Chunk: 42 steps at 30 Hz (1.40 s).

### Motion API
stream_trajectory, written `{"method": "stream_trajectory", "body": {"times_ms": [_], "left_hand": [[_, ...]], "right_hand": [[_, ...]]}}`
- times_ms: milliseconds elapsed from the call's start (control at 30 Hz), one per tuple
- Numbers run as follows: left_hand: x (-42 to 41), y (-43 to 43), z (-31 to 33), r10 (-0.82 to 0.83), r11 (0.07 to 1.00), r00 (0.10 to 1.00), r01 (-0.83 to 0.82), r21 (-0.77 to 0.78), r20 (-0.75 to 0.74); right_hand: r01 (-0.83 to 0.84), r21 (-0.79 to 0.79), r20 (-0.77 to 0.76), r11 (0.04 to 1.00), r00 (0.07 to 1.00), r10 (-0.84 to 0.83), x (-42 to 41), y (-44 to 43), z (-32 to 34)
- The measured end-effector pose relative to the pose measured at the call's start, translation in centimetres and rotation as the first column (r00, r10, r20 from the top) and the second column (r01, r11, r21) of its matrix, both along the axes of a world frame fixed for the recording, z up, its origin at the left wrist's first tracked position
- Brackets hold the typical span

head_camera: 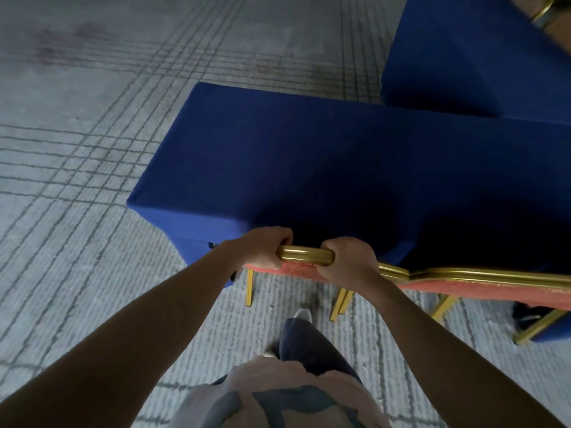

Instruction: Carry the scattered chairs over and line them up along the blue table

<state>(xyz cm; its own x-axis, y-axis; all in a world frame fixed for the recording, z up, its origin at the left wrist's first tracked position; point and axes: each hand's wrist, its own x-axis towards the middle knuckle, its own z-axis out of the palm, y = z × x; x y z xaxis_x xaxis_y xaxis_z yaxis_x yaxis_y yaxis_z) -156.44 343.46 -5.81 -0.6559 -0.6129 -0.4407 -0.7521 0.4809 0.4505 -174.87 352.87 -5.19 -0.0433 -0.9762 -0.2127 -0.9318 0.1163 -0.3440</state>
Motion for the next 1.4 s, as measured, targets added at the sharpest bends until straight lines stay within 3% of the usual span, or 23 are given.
{"method": "stream_trajectory", "body": {"times_ms": [167, 367, 700, 933, 1067, 1167, 1333, 1400], "left_hand": [[1.2, 0.6, 0.8, -0.028, 1.000, 0.999, 0.028, 0.004, 0.034], [1.7, 1.0, 1.2, -0.019, 1.000, 0.998, 0.019, -0.009, 0.053], [1.7, 2.6, 0.4, 0.041, 0.994, 0.998, -0.037, -0.099, 0.037], [1.9, 3.3, 0.5, 0.128, 0.972, 0.992, -0.127, -0.196, -0.008], [2.5, 3.4, 0.8, 0.121, 0.972, 0.992, -0.125, -0.200, -0.030], [2.9, 3.8, 1.1, 0.113, 0.975, 0.993, -0.119, -0.190, -0.045], [4.1, 5.3, 1.7, 0.098, 0.977, 0.994, -0.105, -0.184, -0.045], [5.1, 6.3, 1.8, 0.138, 0.977, 0.983, -0.155, -0.147, -0.118]], "right_hand": [[-0.004, -0.102, -0.013, 0.995, 1.000, 0.002, 1.3, 0.7, -0.6], [-0.029, -0.116, 0.000, 0.993, 1.000, 0.029, 1.6, 1.0, -0.7], [0.007, -0.009, 0.065, 1.000, 0.998, -0.006, 1.0, 2.4, -0.7], [0.066, 0.033, 0.204, 0.997, 0.976, -0.072, 0.9, 3.4, -0.1], [0.087, -0.014, 0.193, 0.996, 0.978, -0.083, 1.5, 5.0, 0.9], [0.119, 0.045, 0.159, 0.992, 0.979, -0.125, 2.2, 5.9, 1.7], [0.191, 0.133, 0.229, 0.973, 0.949, -0.217, 3.7, 7.0, 3.3], [0.247, 0.105, 0.259, 0.963, 0.929, -0.266, 4.7, 8.1, 4.1]]}}
